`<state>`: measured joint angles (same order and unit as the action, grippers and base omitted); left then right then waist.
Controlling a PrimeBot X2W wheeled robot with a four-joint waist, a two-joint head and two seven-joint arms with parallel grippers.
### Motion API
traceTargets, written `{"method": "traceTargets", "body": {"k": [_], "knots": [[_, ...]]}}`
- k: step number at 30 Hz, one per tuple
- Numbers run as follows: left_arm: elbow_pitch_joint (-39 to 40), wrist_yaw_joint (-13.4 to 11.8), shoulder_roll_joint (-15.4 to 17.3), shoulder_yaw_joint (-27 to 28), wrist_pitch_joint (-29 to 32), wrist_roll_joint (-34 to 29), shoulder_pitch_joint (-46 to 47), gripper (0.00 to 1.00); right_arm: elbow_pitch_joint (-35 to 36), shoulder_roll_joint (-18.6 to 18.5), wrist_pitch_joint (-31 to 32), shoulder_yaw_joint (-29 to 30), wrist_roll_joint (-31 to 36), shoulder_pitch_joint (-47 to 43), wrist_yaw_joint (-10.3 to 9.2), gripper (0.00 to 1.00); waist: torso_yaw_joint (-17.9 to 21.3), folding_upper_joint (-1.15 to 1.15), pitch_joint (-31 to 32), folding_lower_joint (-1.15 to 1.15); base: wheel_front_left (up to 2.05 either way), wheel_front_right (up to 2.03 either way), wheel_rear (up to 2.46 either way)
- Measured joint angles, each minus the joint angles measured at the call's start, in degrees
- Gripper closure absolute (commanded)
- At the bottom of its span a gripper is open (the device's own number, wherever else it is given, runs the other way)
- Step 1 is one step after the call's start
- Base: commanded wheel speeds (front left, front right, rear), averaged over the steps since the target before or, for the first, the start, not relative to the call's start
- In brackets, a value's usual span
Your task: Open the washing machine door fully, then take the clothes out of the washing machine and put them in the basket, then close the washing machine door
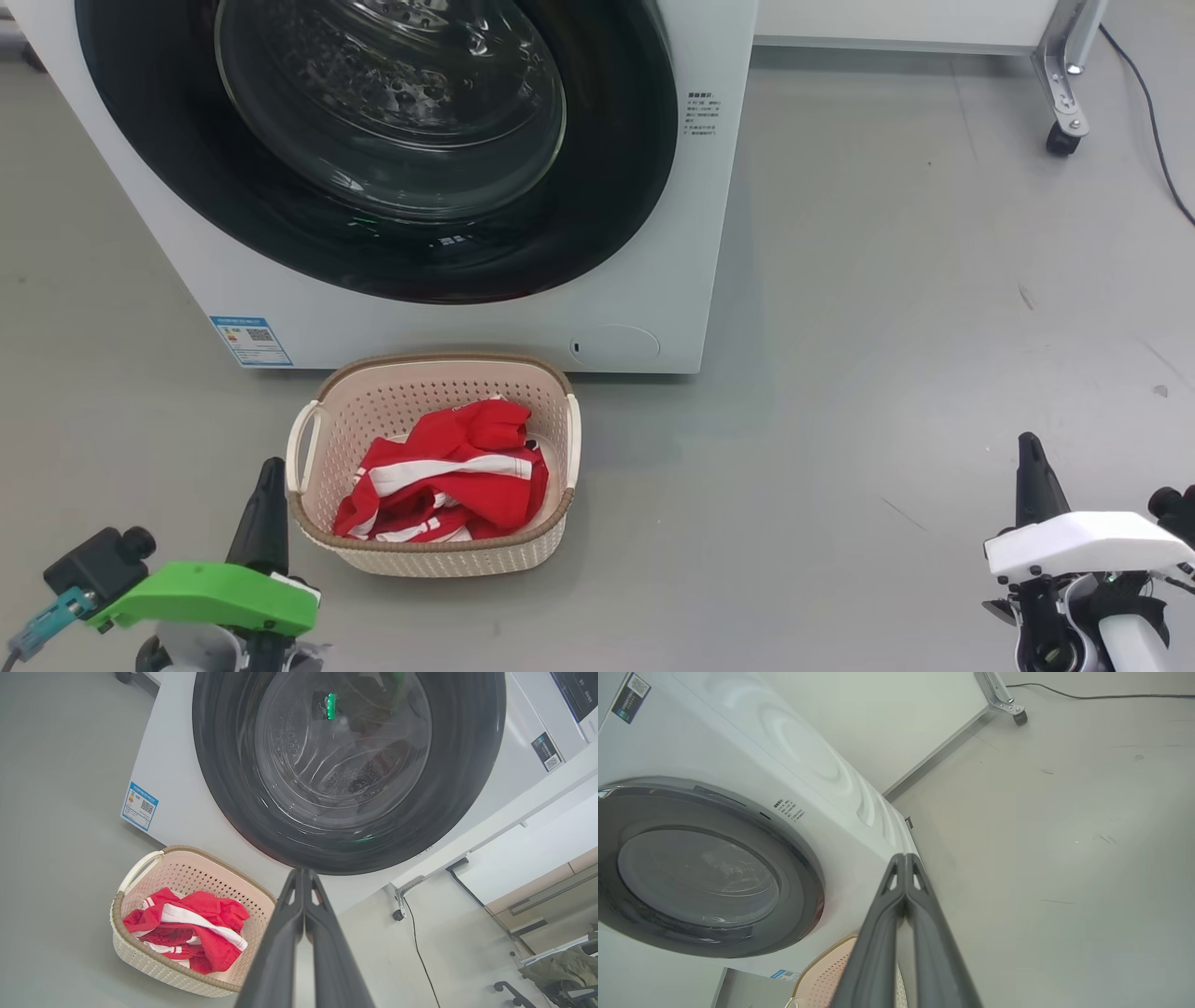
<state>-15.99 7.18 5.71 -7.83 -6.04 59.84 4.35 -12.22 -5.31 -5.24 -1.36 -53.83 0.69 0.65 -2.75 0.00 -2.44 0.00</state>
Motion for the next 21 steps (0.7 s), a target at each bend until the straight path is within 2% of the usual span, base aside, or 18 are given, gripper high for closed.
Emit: {"method": "traceTargets", "body": {"k": [21], "knots": [[0.01, 0.00, -0.70, 3.44, 3.71, 12.65, 0.00, 1.00, -1.45, 0.87, 3.78, 2.90, -14.34, 0.74, 2.32, 1.00, 1.02, 0.00, 0.85, 0.00, 0.00, 0.00, 0.00]]}}
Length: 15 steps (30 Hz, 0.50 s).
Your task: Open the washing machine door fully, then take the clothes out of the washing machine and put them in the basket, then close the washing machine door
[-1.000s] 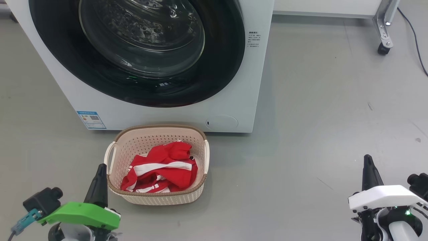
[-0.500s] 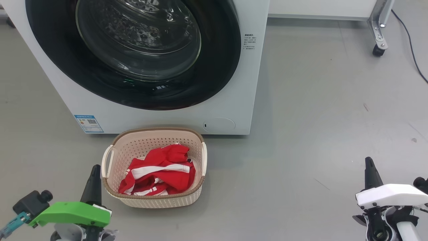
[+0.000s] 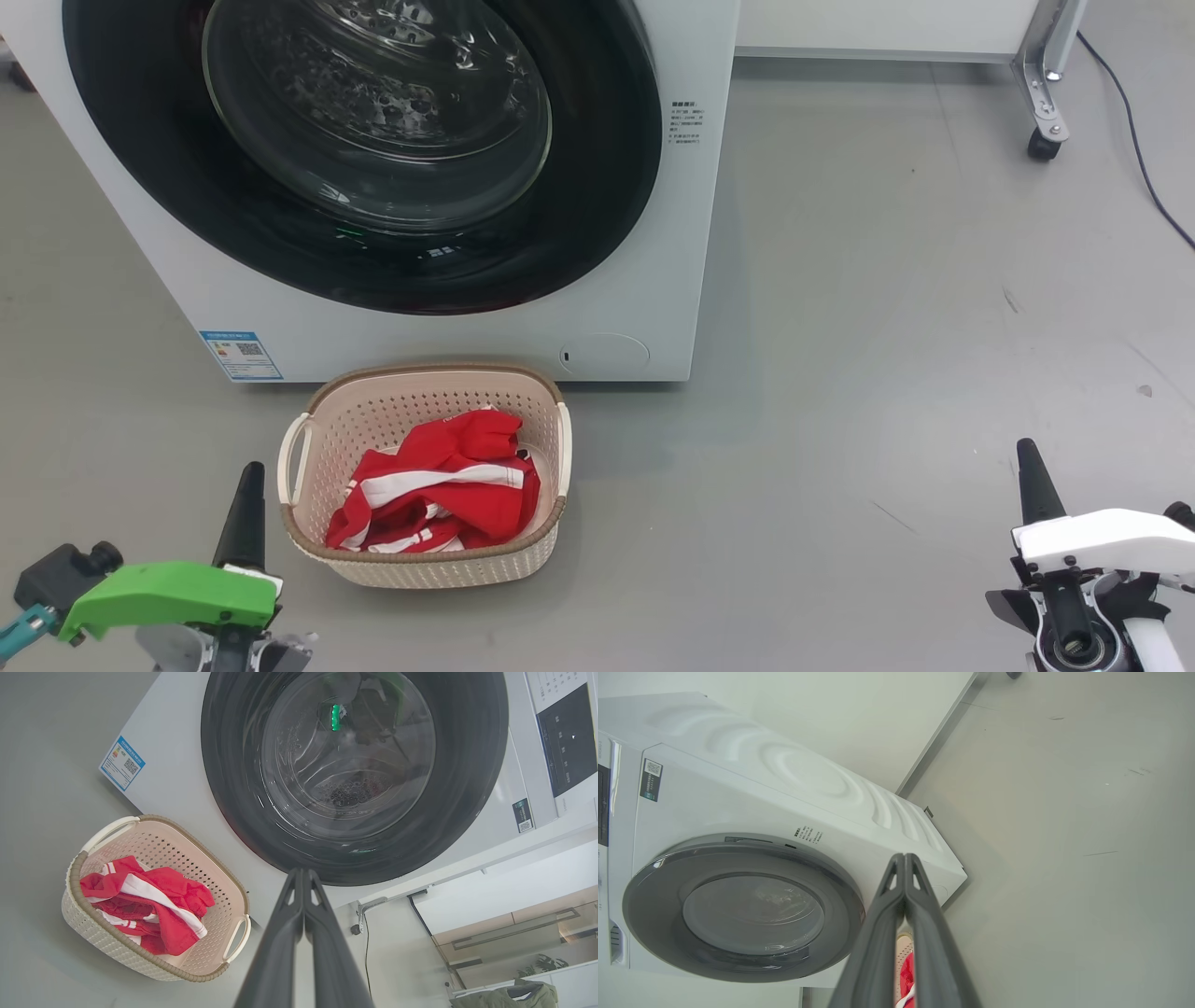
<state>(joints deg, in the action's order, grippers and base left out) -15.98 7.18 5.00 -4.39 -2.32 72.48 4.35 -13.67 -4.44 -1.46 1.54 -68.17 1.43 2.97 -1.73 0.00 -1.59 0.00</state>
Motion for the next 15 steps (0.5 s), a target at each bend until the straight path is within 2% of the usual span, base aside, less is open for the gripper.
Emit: {"method": "traceTargets", "body": {"k": [15], "knots": [[0.00, 0.00, -0.36, 2.56, 2.83, 9.25, 0.00, 1.00, -1.07, 0.64, 2.96, 2.10, -10.66, 0.76, 1.71, 1.00, 0.77, 0.00, 0.64, 0.00, 0.00, 0.00, 0.00]]}}
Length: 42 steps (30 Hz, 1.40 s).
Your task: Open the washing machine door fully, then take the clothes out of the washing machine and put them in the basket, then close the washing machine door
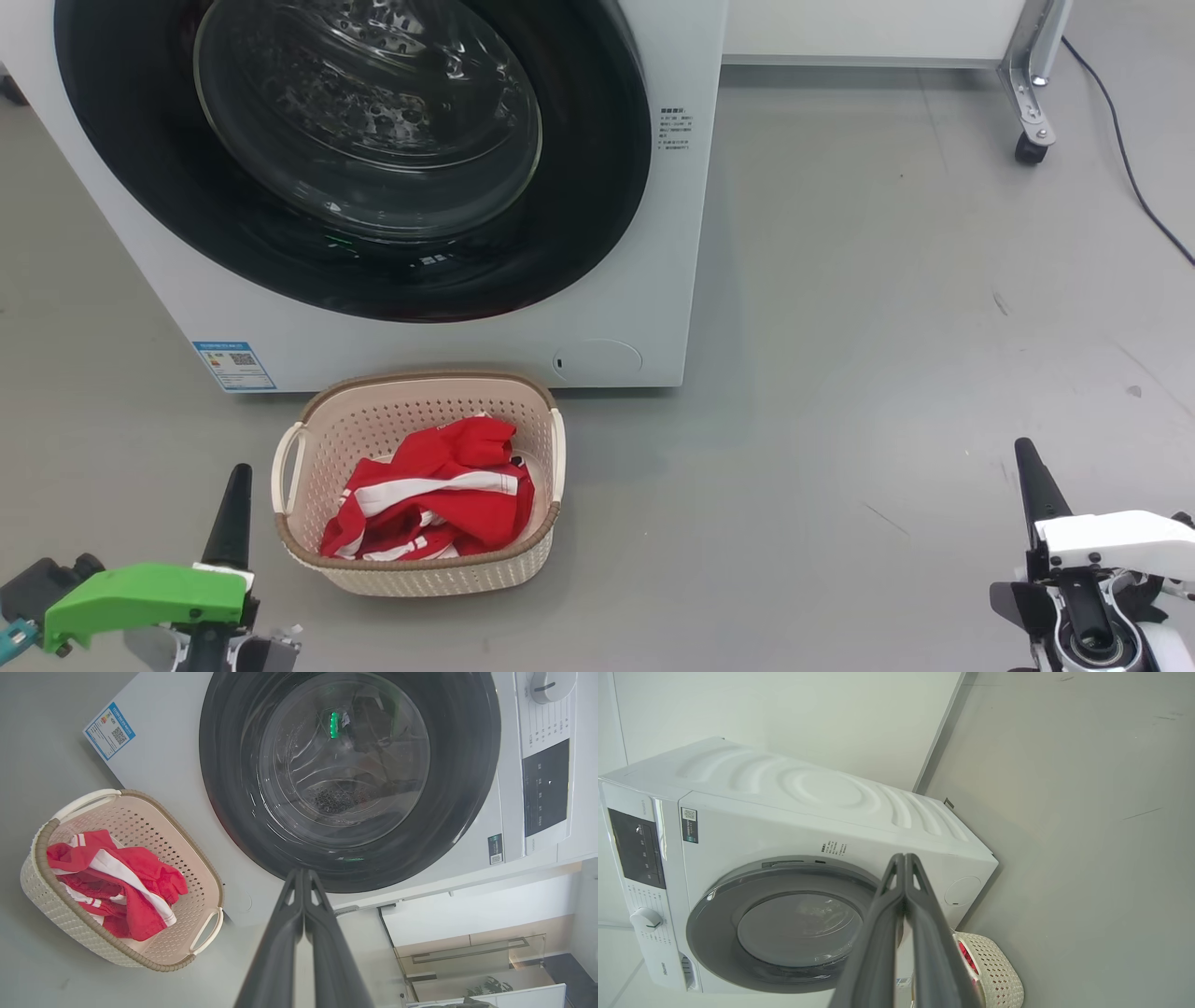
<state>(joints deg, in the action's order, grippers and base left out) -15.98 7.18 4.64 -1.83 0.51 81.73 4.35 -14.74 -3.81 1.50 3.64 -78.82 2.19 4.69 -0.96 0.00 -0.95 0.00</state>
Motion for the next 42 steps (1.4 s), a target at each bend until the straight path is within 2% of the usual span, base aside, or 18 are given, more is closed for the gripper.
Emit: {"method": "traceTargets", "body": {"k": [19, 42], "knots": [[0.00, 0.00, -0.48, 3.33, 3.22, 11.65, 0.01, 1.00, -1.02, 0.65, 3.55, 2.71, -13.50, 0.96, 2.11, 1.00, 0.96, 0.00, 0.80, 0.00, 0.00, 0.00, 0.00], [-0.04, 0.00, -0.55, 3.52, 3.46, 12.62, 0.01, 1.00, -1.09, 0.79, 3.78, 2.91, -13.93, 1.10, 2.27, 1.00, 0.97, 0.00, 0.80, 0.00, 0.00, 0.00, 0.00]]}}
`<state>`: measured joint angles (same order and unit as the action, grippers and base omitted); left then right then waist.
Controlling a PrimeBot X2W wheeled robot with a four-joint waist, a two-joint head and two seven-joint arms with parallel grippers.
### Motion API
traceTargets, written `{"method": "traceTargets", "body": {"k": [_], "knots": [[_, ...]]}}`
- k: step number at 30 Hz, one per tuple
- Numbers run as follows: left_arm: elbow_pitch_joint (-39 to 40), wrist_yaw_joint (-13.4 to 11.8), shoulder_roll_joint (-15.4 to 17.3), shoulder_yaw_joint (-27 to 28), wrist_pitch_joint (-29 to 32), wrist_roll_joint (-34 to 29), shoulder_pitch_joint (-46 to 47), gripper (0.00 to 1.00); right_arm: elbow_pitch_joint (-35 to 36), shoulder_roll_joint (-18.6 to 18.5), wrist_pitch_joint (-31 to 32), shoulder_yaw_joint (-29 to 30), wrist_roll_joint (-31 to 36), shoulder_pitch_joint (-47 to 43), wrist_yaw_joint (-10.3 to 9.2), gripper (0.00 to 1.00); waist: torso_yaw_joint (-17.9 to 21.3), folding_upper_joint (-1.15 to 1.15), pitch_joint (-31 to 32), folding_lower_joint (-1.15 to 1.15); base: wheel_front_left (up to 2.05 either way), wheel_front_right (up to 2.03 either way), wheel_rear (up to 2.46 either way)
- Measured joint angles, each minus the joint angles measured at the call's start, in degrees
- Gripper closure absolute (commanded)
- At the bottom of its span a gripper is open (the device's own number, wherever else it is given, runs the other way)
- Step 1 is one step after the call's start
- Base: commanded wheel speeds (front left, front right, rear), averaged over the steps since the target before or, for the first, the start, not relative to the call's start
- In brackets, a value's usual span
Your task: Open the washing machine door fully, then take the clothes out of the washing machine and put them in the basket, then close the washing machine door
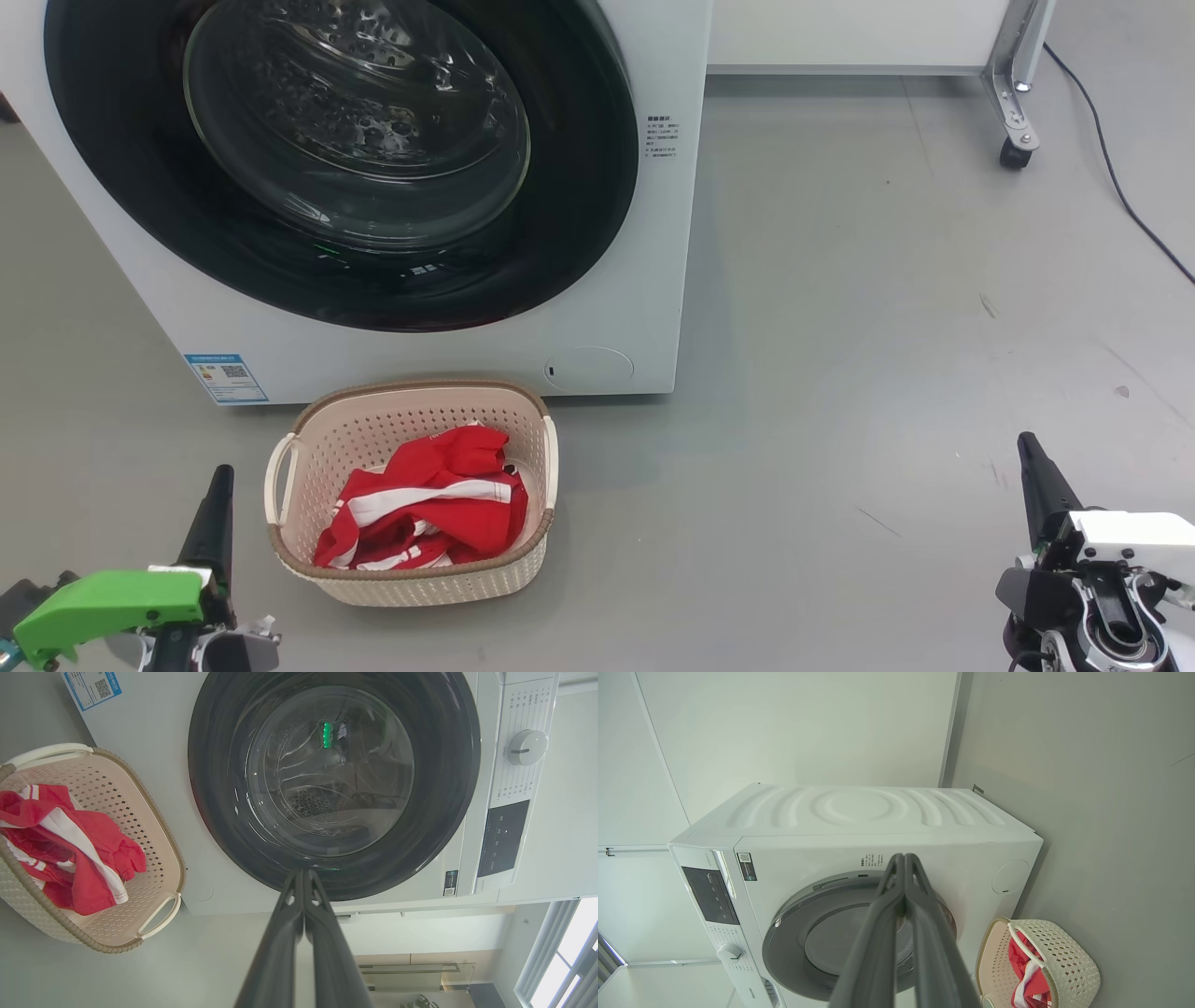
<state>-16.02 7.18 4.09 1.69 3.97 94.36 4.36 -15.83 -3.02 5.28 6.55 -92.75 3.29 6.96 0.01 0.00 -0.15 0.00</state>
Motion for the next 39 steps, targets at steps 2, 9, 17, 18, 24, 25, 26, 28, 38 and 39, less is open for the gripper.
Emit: {"method": "traceTargets", "body": {"k": [2, 9, 17, 18, 24, 25, 26, 28, 38, 39], "knots": [[0.00, 0.00, 0.00, 0.01, 0.00, 0.00, 0.00, 1.00, 0.00, 0.01, 0.00, 0.00, 0.00, 0.01, 0.00, 1.00, 0.00, 0.00, 0.00, 0.00, 0.00, 0.00, 0.00], [-0.03, 0.00, -0.01, 0.02, 0.00, 0.00, 0.00, 1.00, 0.00, 0.01, 0.02, 0.01, 0.00, 0.03, 0.00, 1.00, 0.00, 0.00, 0.00, 0.00, 0.00, 0.00, 0.00], [-0.05, 0.00, -0.02, 0.05, 0.01, 0.00, 0.00, 1.00, 0.01, 0.03, 0.02, 0.04, 0.00, 0.03, 0.00, 1.00, 0.00, 0.00, 0.00, 0.00, 0.00, 0.00, 0.00], [-0.05, 0.00, -0.02, 0.05, 0.01, 0.00, 0.00, 1.00, 0.01, 0.03, 0.02, 0.04, 0.00, 0.03, 0.00, 1.00, 0.00, 0.00, 0.00, 0.00, 0.00, 0.00, 0.00], [-0.05, 0.00, -0.03, 0.08, 0.01, 0.00, 0.00, 1.00, 0.01, 0.05, 0.02, 0.05, 0.00, 0.03, 0.00, 1.00, -0.01, 0.00, 0.00, 0.00, 0.00, 0.00, 0.00], [-0.05, 0.00, -0.03, 0.08, 0.01, -0.01, 0.00, 1.00, 0.01, 0.07, 0.03, 0.05, 0.00, 0.03, 0.00, 1.00, -0.01, 0.00, 0.00, 0.00, 0.00, 0.00, 0.00], [-0.05, 0.00, -0.03, 0.09, 0.01, 0.00, 0.00, 1.00, 0.01, 0.08, 0.02, 0.07, 0.00, 0.03, 0.00, 1.00, -0.01, 0.00, 0.00, 0.00, 0.00, 0.00, 0.00], [-0.04, 0.00, -0.04, 0.09, 0.01, 0.00, 0.00, 1.00, 0.01, 0.11, 0.03, 0.08, 0.00, 0.03, 0.00, 1.00, -0.01, 0.00, 0.00, 0.00, 0.00, 0.00, 0.00], [-0.03, 0.00, -0.10, 0.12, 0.01, -0.01, 0.01, 1.00, 0.01, 0.14, 0.03, 0.11, 0.00, 0.04, 0.00, 1.00, -0.01, 0.00, 0.00, 0.00, 0.00, 0.00, 0.00], [-0.03, 0.00, -0.11, 0.12, 0.01, -0.01, 0.01, 1.00, 0.01, 0.14, 0.03, 0.12, 0.00, 0.04, 0.00, 1.00, -0.01, 0.00, 0.00, 0.00, 0.00, 0.00, 0.00]]}}
